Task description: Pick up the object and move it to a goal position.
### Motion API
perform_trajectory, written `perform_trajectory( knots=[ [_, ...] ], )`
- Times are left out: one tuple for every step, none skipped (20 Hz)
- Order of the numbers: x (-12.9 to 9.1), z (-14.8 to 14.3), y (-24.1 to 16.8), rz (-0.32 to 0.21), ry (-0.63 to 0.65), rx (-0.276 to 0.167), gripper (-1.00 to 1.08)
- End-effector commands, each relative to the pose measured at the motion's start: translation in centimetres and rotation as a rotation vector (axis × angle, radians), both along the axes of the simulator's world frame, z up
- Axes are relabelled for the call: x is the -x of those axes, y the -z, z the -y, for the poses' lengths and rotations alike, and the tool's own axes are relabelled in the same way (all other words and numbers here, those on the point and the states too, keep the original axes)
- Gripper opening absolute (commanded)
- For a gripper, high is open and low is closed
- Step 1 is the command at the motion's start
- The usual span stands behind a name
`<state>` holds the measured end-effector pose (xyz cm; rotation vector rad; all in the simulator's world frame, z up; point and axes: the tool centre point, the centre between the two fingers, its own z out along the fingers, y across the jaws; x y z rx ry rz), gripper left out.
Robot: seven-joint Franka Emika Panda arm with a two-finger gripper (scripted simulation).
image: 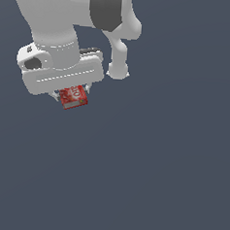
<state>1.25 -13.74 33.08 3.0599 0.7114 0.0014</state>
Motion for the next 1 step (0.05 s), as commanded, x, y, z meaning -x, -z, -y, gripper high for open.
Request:
perform_trajectory(
  knots=[
    [-0.05,0.08,-0.15,-0.001,-0.001,0.0,-1.0]
  ],
)
